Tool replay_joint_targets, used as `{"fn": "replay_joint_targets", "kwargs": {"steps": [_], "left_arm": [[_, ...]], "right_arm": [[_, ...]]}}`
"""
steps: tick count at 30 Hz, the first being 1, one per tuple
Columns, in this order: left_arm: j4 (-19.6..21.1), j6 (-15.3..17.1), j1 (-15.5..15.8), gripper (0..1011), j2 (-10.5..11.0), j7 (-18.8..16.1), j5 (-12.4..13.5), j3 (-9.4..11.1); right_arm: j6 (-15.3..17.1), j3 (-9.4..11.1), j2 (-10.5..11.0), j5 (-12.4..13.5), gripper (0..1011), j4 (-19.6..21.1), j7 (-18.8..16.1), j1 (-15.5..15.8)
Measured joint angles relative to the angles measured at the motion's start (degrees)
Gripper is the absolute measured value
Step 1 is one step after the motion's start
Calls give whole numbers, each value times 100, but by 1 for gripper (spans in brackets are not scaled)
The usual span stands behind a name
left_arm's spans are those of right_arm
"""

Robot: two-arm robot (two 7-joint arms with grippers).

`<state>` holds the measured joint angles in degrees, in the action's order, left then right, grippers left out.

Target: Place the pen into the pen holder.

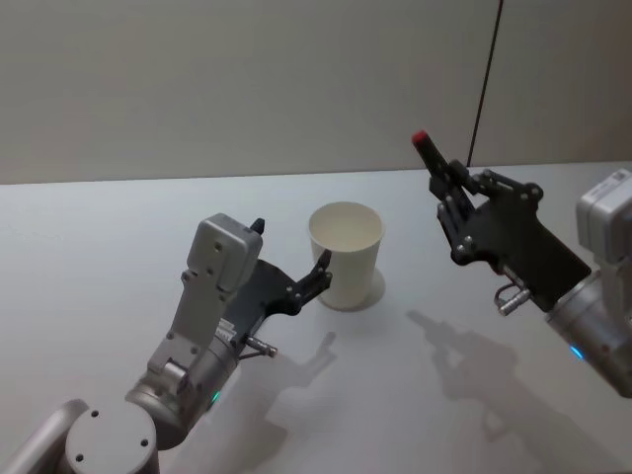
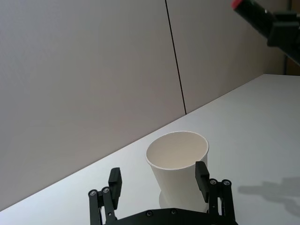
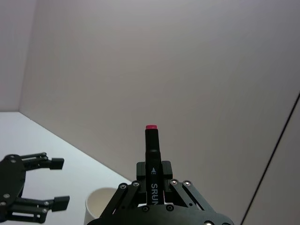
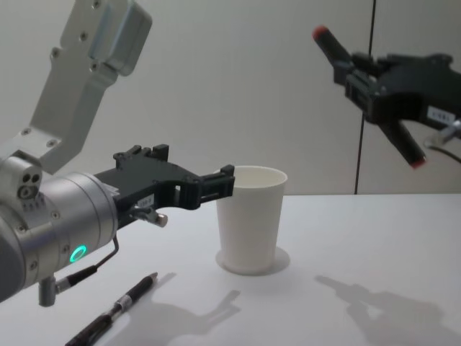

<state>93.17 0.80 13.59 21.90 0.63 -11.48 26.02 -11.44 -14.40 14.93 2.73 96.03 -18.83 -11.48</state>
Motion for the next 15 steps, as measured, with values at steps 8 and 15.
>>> {"fn": "replay_joint_targets", "kwargs": {"steps": [8,15], "left_arm": [[0,0,0,1000,0,0,0,0],[0,0,0,1000,0,0,0,0]], "right_arm": [[-803,-38,-143,-113,184,-440,-344,-365],[-1288,-104,-290,-427,183,-770,-288,-585]]}}
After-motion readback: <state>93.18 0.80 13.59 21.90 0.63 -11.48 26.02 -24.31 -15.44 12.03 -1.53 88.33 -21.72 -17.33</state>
